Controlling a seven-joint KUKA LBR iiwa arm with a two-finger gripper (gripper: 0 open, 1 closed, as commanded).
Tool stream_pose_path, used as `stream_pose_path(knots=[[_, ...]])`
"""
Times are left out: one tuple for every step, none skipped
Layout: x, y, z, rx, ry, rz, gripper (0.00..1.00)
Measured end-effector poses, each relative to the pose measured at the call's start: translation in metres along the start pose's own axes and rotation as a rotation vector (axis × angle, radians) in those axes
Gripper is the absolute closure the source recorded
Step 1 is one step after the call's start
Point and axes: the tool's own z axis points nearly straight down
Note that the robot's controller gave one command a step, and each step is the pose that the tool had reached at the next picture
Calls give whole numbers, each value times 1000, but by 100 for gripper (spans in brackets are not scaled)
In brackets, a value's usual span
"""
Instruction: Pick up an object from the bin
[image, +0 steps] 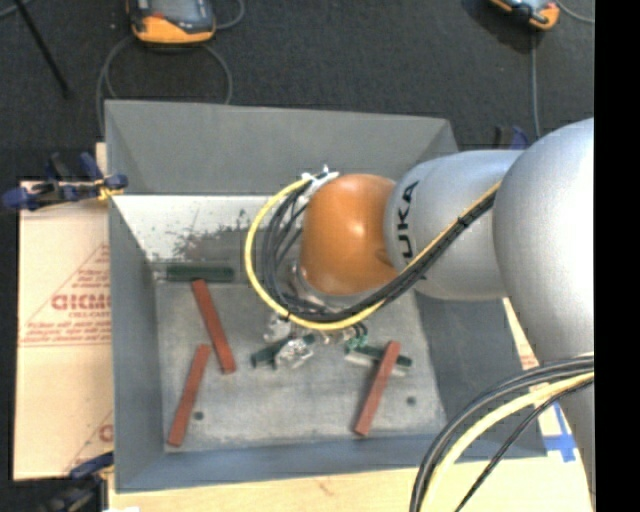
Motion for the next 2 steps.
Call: stream_pose_path(knots=[[0,0,0,0,0,1,100],[2,-3,-136,1,-4,-19,100]])
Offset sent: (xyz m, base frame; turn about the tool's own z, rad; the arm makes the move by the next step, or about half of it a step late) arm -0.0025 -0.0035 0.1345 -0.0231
